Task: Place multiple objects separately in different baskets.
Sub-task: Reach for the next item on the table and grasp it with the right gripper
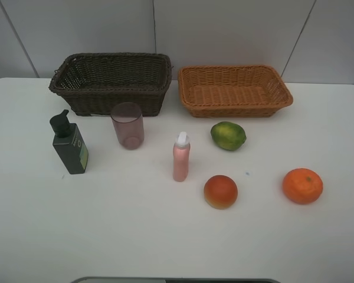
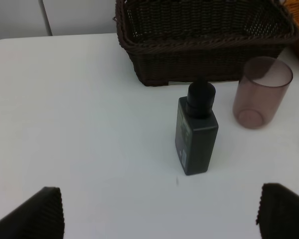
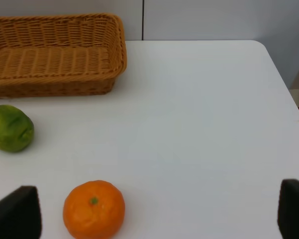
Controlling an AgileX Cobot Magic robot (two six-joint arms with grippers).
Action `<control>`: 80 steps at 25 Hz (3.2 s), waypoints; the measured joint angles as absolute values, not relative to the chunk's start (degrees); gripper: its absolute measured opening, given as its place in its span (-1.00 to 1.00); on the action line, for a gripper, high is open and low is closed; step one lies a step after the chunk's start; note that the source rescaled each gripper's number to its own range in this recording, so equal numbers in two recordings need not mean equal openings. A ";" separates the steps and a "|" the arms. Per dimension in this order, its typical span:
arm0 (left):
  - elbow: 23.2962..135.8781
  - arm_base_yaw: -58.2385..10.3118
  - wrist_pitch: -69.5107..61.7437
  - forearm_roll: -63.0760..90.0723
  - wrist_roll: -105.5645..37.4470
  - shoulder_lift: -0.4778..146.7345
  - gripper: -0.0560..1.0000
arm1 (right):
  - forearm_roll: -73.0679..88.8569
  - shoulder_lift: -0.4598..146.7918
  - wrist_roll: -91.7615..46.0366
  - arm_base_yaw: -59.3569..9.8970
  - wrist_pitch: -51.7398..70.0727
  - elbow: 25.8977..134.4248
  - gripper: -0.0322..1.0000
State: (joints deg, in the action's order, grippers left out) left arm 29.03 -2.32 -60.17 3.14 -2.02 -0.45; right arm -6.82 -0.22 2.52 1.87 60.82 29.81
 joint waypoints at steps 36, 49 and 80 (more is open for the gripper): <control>29.03 -2.32 -60.17 3.14 -2.02 -0.45 1.00 | -6.82 -0.22 2.52 1.87 60.82 29.81 1.00; 29.03 -2.32 -60.17 3.14 -2.02 -0.45 1.00 | -6.82 0.30 2.52 1.87 60.82 29.81 1.00; 29.03 -2.32 -60.21 3.14 -2.02 -0.45 1.00 | -1.52 80.79 13.78 -29.17 45.05 49.10 1.00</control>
State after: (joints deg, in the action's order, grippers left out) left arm 29.03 -2.32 -60.21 3.14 -2.02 -0.45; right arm -1.52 80.79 13.78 -29.17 45.05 49.10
